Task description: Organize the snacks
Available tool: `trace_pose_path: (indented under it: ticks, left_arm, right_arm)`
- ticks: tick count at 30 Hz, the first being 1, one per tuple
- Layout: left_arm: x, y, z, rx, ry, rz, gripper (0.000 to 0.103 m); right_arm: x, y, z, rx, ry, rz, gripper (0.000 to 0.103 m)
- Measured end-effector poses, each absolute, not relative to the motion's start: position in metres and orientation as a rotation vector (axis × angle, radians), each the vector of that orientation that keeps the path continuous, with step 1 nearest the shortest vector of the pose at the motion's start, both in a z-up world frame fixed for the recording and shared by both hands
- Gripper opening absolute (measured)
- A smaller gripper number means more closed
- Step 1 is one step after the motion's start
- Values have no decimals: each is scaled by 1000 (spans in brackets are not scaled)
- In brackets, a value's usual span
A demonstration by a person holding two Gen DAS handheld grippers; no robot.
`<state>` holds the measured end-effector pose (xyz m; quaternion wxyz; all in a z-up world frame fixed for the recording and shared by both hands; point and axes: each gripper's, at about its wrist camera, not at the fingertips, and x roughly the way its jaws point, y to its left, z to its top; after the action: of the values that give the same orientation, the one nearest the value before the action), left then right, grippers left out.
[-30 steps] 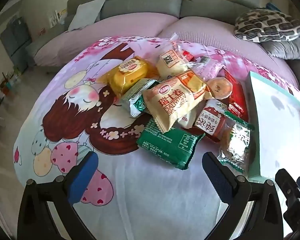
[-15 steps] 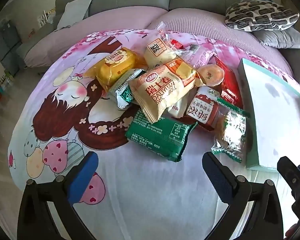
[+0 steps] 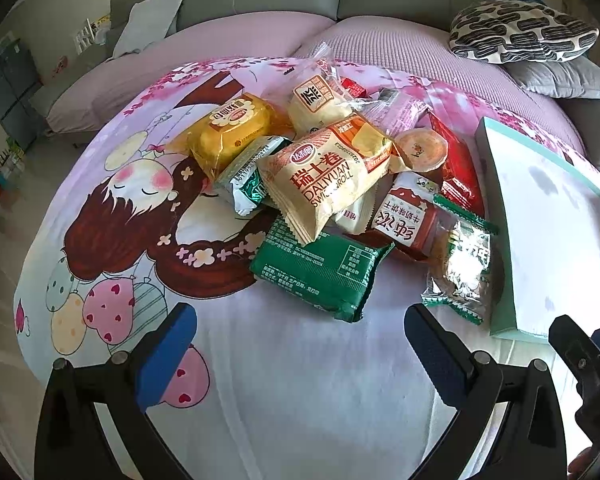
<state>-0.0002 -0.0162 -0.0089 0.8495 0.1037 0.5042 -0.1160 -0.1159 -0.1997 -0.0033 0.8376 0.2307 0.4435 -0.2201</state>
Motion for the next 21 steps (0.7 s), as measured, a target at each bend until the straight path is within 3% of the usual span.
trace_pose_path:
  ticks: [21]
  left_arm:
    - [-2,-19,-13,231,1070,-246,103]
  right_arm:
    - [-116,-199,-4,467,955,-464,103]
